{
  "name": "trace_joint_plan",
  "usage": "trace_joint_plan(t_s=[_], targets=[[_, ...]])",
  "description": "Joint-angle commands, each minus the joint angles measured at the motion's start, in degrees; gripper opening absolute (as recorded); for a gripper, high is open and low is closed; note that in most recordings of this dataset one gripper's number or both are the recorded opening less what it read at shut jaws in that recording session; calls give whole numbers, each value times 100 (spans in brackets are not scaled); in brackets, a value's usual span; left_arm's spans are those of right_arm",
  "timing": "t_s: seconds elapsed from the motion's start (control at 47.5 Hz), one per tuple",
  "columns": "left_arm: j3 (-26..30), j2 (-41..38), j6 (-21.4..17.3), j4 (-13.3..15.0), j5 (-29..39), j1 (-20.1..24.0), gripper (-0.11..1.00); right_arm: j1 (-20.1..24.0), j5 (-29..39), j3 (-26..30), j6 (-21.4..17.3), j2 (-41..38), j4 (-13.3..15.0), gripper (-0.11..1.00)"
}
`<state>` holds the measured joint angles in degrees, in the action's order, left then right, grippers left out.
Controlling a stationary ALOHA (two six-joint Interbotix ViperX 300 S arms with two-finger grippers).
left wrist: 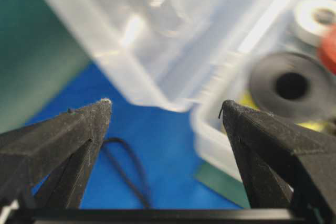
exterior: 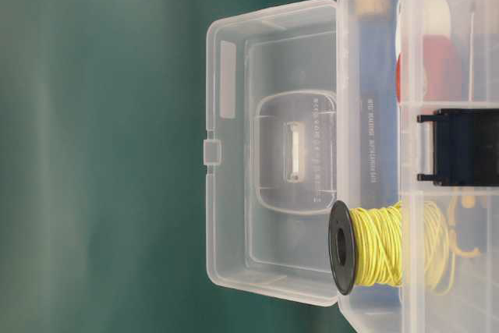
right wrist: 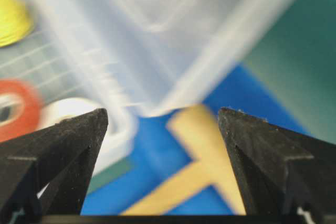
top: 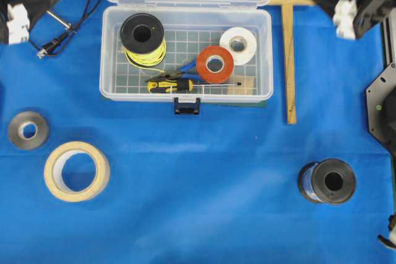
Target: Open the tool box with both arms.
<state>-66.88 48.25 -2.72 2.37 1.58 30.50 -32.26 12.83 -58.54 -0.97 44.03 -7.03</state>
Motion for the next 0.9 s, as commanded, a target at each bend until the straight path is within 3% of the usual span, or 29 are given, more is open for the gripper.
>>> trace_joint_plan(t_s=[0.0, 0.189, 0.358, 0.673, 0.884], targets=[[0, 62, -9, -9, -9, -510, 91, 492, 35, 62, -9, 0, -70, 84], [-62, 105, -9, -9, 105, -1538, 91, 1547, 35, 62, -9, -18, -79, 84], [-70, 114, -9, -9, 185, -2162, 91, 2048, 53, 44, 0, -26, -62, 84], [-431, 615, 0, -9, 475, -2268, 89, 2092, 483, -343, 9, 729, -9, 84], [-1072, 1591, 272, 26, 255, -2268, 88, 2083, 44, -1125, -9, 1661, -176, 84]])
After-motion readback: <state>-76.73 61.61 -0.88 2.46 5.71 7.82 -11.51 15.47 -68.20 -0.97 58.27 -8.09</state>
